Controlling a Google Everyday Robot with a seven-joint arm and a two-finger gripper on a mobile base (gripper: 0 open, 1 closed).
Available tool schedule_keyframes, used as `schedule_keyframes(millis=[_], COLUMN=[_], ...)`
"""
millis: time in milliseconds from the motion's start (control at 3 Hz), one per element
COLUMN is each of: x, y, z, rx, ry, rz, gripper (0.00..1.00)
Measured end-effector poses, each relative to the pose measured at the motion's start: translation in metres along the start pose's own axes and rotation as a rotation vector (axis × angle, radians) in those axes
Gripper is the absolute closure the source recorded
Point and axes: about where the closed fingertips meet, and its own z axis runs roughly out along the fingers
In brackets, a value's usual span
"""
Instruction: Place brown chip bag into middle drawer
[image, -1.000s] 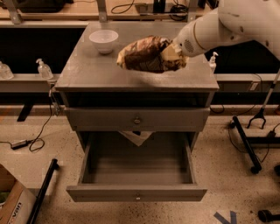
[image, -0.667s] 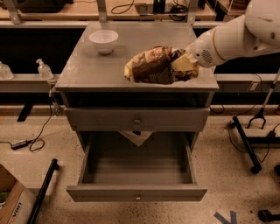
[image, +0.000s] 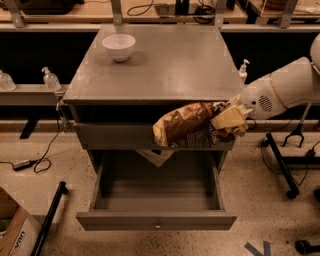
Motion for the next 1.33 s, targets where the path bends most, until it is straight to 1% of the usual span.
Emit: schedule_keyframes(millis=[333, 667, 1000, 1333], x=[0.0, -0.002, 0.018, 0.054], y=[0.002, 0.0, 0.004, 0.003], z=[0.0, 0.009, 0.059, 0.101], rx=[-0.007, 0.004, -0.018, -0.051], ry=[0.005, 0.033, 0.105, 0.162], rz=[-0.004, -0.015, -0.045, -0.014], gripper=[1.0, 1.0, 1.0, 1.0])
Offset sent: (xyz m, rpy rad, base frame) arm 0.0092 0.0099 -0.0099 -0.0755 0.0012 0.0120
